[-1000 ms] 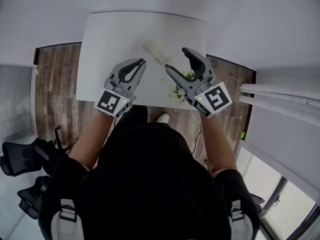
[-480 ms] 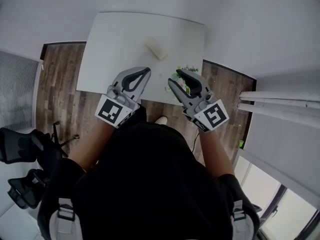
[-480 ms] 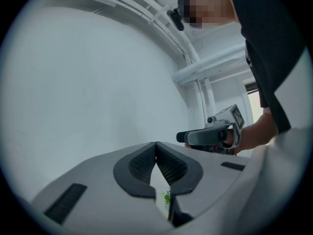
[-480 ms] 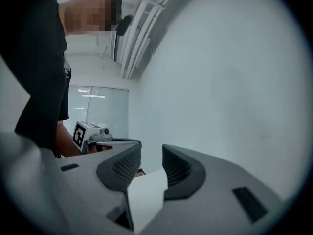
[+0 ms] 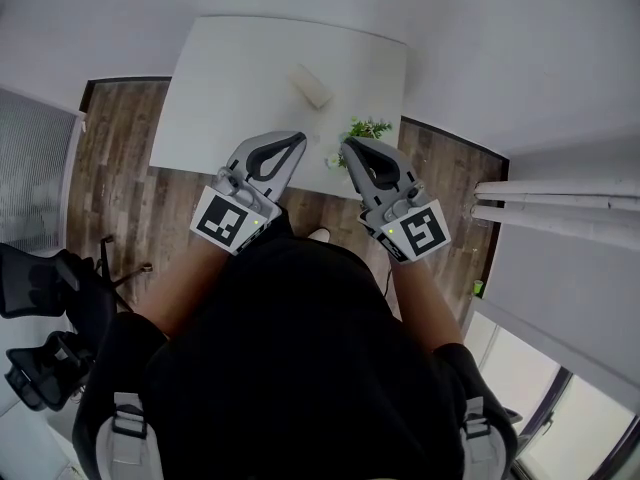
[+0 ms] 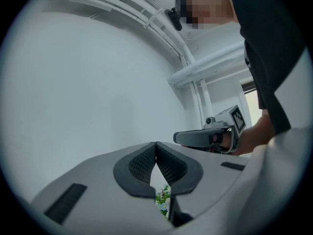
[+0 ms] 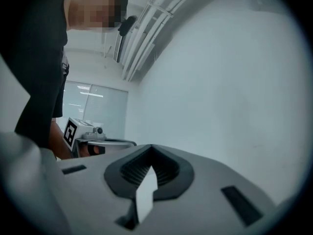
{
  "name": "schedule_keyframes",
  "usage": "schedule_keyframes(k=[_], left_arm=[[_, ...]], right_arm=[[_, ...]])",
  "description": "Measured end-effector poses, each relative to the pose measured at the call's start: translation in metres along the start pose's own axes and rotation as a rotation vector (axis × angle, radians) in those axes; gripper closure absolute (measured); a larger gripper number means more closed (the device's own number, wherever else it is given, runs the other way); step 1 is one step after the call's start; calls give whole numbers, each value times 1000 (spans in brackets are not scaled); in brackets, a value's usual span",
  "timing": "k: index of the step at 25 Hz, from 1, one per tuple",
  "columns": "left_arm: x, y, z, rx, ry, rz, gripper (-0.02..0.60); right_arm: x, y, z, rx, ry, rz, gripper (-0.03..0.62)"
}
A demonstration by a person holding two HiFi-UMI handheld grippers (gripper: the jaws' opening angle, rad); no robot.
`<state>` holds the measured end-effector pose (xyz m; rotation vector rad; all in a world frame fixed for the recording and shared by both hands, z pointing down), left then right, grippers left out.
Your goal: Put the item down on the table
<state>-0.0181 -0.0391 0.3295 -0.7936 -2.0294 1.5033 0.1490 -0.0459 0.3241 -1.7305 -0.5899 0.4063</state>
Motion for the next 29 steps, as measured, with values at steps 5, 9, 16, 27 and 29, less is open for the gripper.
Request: schedule_keyframes(k=[5,9,16,27,29], left_arm=[[1,1,-4,11,-4,5,586],[2,-2,-4,0,0,2,586],[0,-4,-5,3,-3,7,586],[-2,-4,-8,7,-7,17,586],[-2,-4,-9,5,-4,17,586]], right_arm=[[3,-5,3,17,-6,10,592],[3,-5,5,16,-8,9,592],[4,-6,4,1,-15,13,592],[7,-7,4,-2,-14,20,592],[8,-7,4,-1,-10,22,592]])
Point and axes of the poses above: the fingertips, and each gripper's own axes: x backward along the fingers, z to its left, y out of its top, the point moved 7 cm from there along x, backward along the fingers, and after that the axes turned 14 degrees about -x, right-handed, at the moved point
